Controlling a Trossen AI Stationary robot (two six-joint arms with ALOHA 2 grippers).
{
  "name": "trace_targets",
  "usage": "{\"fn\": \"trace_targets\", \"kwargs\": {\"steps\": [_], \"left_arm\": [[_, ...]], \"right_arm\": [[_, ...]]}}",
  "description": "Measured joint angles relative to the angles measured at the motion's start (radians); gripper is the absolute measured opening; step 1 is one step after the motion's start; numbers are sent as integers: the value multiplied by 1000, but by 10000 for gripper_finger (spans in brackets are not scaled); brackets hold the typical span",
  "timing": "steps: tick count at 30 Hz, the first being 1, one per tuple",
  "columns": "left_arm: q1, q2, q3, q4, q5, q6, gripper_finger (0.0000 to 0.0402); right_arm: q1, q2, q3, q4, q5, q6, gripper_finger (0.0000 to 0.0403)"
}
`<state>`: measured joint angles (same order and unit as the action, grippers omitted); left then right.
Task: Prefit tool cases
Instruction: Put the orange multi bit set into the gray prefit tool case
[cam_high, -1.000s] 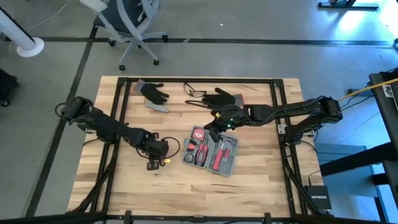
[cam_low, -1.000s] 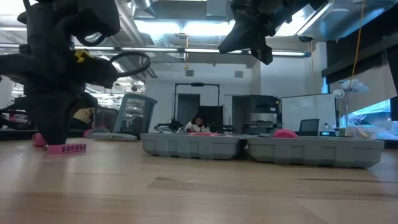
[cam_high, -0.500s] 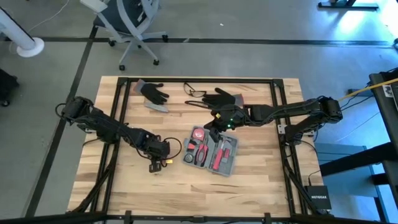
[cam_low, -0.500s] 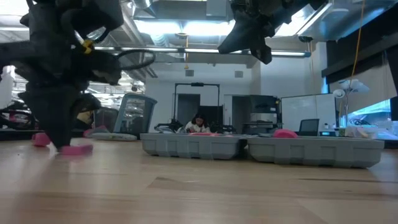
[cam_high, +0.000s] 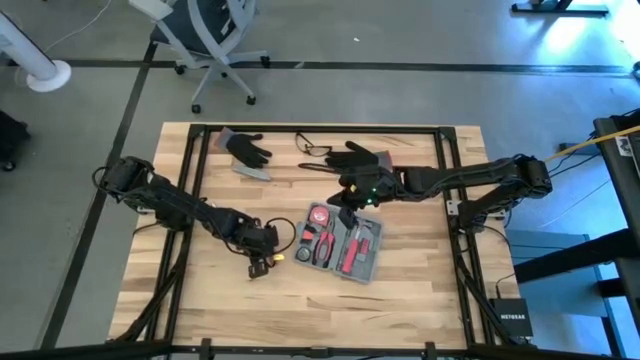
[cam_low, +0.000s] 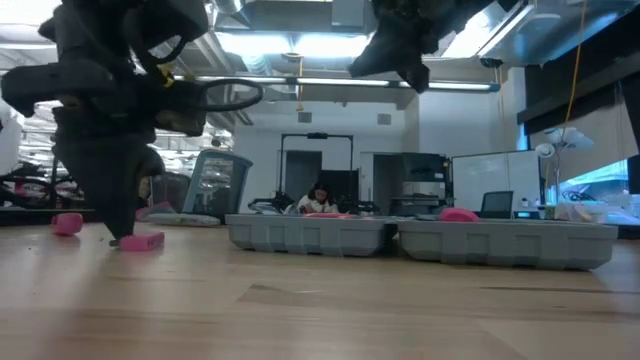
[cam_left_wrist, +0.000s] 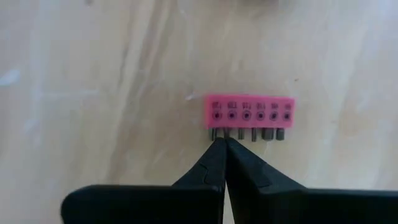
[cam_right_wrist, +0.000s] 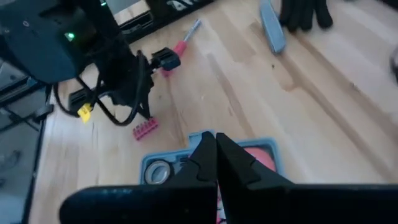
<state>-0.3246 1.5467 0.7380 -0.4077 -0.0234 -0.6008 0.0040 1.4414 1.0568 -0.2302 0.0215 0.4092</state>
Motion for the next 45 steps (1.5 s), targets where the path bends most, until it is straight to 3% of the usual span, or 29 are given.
{"fn": "trace_targets", "kwargs": {"steps": [6, 14, 21, 25, 28, 31, 35, 41, 45], "left_arm": [[-76, 0, 37, -193, -84, -83, 0], [-243, 0, 42, -209, -216, -461, 0], [-322, -19, 61, -255, -215, -628, 0], [-370, -63, 98, -393, -211, -598, 0], [-430, -108, 114, -449, -211, -522, 0], [-511, -156, 114, -492, -209, -528, 0], [-647, -218, 113, -520, -214, -634, 0], [-825, -285, 113, -532, -240, -761, 0], [-905, -293, 113, -535, -299, -866, 0]], "right_arm": [[2, -1, 22, 1, -80, -106, 0], [2, 73, 121, 6, -40, -229, 17], [53, 320, 347, -4, -66, -405, 121], [112, 460, 493, -81, -59, -564, 186], [151, 543, 606, -178, 14, -637, 221], [180, 629, 715, -264, 71, -621, 244], [179, 741, 877, -338, 84, -485, 262], [179, 897, 1108, -535, 66, -393, 269], [181, 932, 1180, -581, 64, -312, 269]]}}
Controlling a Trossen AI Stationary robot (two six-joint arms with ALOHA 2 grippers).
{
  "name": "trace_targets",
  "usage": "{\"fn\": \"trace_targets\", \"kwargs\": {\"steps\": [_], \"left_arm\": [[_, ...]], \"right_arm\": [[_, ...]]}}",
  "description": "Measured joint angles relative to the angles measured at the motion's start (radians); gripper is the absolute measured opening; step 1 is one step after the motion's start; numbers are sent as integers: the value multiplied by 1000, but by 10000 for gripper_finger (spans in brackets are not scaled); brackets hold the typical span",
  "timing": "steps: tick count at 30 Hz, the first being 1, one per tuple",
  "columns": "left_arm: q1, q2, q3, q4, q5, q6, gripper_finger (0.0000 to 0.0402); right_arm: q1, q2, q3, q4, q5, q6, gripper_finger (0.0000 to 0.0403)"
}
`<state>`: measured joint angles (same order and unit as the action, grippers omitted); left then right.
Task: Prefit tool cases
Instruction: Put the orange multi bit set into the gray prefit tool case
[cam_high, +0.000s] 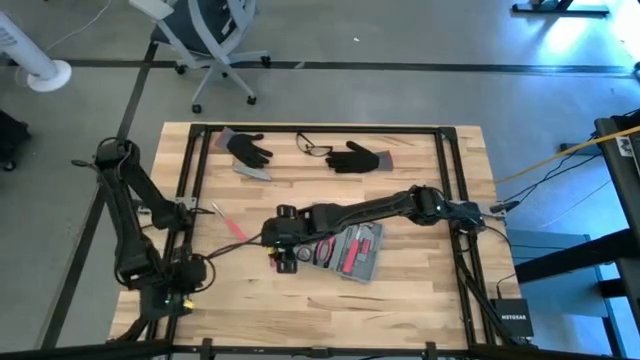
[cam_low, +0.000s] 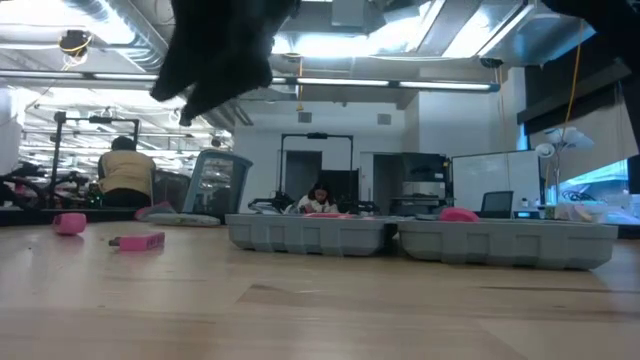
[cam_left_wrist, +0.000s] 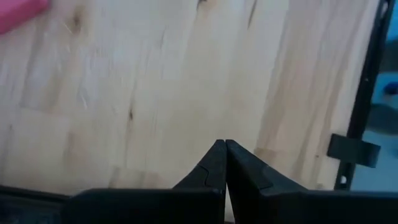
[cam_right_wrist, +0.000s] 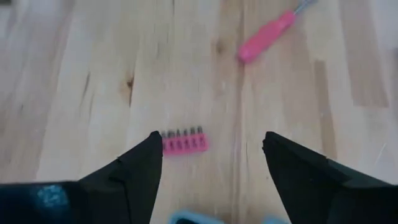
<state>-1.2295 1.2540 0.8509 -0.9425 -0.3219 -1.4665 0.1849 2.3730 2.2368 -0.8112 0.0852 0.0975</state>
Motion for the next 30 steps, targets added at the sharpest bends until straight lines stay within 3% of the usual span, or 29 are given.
{"fn": "trace_targets", "kwargs": {"steps": [8, 13, 24, 30], "left_arm": [[-36, 5, -13, -48, -76, -168, 0], [-36, 7, -26, -53, -79, -176, 0], [-33, 13, -26, -48, -77, -240, 0], [-33, 12, -26, -40, -75, -262, 0]], "right_arm": [[17, 51, -7, -25, -46, -110, 269], [20, 89, -5, 32, -68, -229, 269], [17, 177, -6, 124, -35, -234, 269], [24, 185, -6, 101, -102, -234, 269]]}}
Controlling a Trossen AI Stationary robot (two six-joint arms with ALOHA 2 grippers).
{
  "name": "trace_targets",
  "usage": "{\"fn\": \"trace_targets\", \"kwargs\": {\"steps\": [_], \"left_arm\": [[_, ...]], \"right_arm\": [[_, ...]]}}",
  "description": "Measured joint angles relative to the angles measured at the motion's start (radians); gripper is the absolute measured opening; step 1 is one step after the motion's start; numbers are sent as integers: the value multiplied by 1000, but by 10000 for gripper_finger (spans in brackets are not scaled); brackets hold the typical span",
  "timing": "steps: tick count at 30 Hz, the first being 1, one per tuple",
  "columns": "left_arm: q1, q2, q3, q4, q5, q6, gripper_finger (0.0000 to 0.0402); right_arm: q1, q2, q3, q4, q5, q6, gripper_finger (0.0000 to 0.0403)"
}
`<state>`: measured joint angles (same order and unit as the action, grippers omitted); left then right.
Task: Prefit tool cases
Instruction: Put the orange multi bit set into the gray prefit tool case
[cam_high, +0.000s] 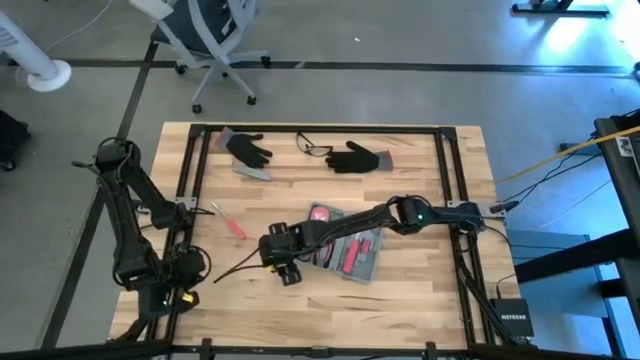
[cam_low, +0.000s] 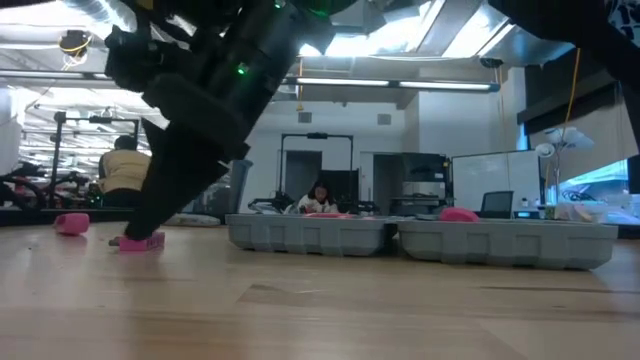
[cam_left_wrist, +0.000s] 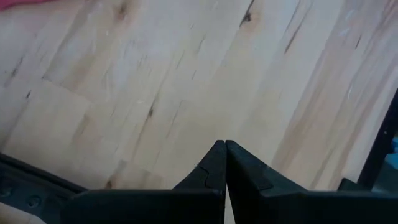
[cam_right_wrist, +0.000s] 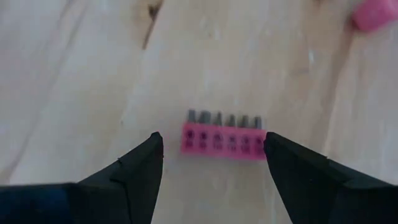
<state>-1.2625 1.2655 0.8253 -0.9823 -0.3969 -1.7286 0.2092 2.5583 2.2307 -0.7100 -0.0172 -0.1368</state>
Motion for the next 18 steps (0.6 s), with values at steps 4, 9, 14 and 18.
{"fn": "trace_targets", "kwargs": {"steps": [4, 9, 14, 18], "left_arm": [[0, 0, 0, -2, 1, -6, 0], [0, 0, 0, -1, 1, -40, 0], [0, 0, 0, 1, 1, -54, 0], [0, 0, 0, 7, 1, -70, 0]], "right_arm": [[2, 0, 0, 38, 26, -6, 269], [-2, 0, 0, 33, 44, -9, 269], [-2, 0, 0, 23, 27, -24, 269], [-2, 8, 0, 33, -15, -24, 269]]}}
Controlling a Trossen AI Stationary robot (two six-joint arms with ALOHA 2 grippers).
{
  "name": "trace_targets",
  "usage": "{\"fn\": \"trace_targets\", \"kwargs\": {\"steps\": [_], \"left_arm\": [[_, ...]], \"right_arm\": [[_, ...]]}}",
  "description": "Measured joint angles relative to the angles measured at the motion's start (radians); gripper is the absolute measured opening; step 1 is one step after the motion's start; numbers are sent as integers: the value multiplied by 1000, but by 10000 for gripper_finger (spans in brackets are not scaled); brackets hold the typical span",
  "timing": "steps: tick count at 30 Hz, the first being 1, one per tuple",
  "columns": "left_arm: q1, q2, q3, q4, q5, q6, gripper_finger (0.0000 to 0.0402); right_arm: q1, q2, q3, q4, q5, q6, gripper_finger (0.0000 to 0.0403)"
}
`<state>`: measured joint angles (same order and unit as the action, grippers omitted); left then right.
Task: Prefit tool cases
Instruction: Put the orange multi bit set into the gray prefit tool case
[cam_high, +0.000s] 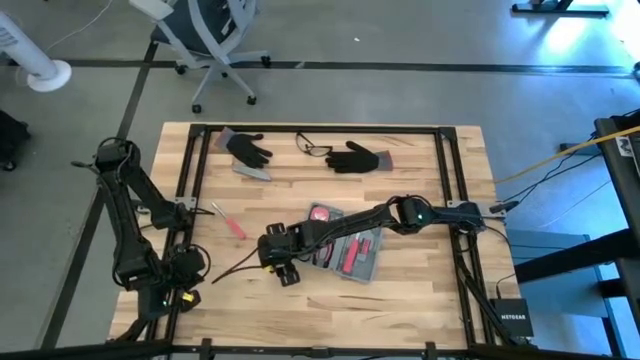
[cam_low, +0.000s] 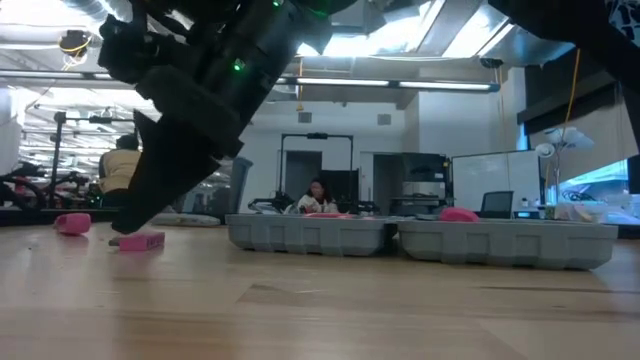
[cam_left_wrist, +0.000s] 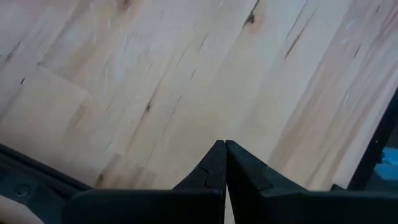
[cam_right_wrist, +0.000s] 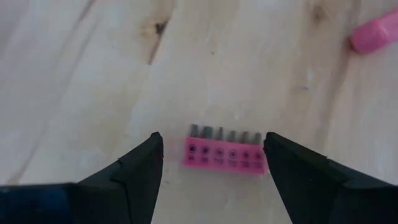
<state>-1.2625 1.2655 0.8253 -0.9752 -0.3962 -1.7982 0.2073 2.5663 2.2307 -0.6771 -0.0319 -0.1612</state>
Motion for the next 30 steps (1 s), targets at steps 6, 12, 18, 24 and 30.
{"fn": "trace_targets", "kwargs": {"steps": [6, 12, 18, 24, 30], "left_arm": [[0, 0, 0, 33, 0, -9, 0], [0, 0, 0, 51, 0, -9, 0], [0, 0, 0, 52, 0, -10, 0], [0, 0, 0, 51, 0, -33, 0], [0, 0, 0, 51, 0, -35, 0]], "right_arm": [[1, 22, 1, 19, 9, 7, 269], [-1, 23, 10, 16, 101, -1, 269], [-6, 21, 47, -23, 42, -8, 269], [-9, 19, 83, -35, 91, 0, 269], [-45, 18, 100, -103, 57, 82, 269]]}}
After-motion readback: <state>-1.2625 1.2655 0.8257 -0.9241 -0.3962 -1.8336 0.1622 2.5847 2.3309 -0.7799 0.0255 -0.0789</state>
